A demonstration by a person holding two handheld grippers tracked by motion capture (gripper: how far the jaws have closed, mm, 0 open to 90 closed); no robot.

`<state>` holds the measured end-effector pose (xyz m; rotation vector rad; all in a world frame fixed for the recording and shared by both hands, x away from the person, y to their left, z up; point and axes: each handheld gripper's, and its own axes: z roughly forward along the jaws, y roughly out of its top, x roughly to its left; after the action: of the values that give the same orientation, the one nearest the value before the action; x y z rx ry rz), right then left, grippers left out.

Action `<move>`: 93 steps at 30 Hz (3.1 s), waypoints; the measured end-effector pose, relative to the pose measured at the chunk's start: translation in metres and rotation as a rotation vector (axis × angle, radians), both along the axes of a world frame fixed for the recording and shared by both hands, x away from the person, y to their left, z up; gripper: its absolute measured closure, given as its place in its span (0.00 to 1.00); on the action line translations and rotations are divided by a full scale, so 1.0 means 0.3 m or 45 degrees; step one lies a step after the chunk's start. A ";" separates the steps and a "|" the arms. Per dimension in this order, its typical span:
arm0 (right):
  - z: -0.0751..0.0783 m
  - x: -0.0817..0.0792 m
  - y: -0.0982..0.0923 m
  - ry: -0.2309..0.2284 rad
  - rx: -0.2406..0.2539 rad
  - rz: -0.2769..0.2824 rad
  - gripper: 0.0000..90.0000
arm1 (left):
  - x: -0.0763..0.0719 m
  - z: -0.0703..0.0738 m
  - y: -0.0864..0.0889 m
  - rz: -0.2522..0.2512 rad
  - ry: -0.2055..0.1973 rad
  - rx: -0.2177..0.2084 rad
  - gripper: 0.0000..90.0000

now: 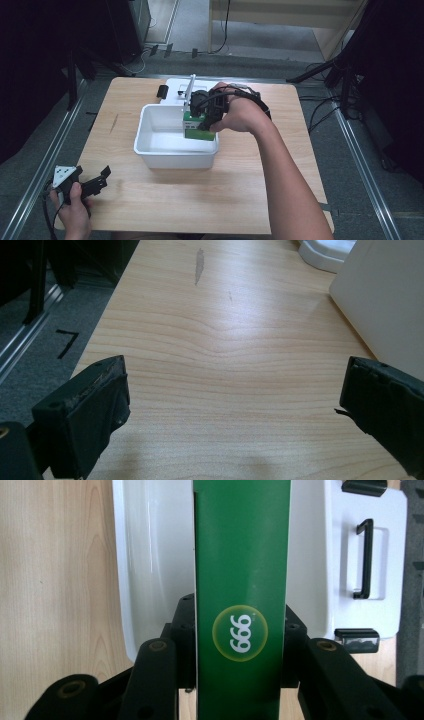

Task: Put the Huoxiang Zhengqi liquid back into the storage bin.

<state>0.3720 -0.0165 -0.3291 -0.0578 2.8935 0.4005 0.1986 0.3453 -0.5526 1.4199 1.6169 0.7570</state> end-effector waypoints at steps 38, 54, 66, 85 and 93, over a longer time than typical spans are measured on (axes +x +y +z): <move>-0.222 0.068 0.036 0.102 -0.046 -0.049 0.60 | 0.000 0.000 0.000 0.002 -0.002 -0.003 0.01; -0.092 0.042 -0.047 0.092 0.233 -0.263 0.34 | 0.001 0.000 -0.001 0.001 0.001 -0.002 0.01; 0.007 0.030 -0.170 0.055 0.574 -0.494 0.26 | 0.001 0.000 0.000 -0.001 0.003 -0.002 0.01; -0.086 0.041 -0.437 -0.013 0.849 -0.824 0.16 | 0.000 0.000 -0.002 -0.003 0.002 0.011 0.01; -0.158 0.035 -0.504 -0.064 0.919 -0.949 0.15 | 0.000 0.000 -0.002 -0.003 0.001 0.011 0.01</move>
<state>0.3826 -0.1676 -0.3765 1.0432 2.3017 1.1851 0.1986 0.3447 -0.5527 1.4284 1.6138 0.7629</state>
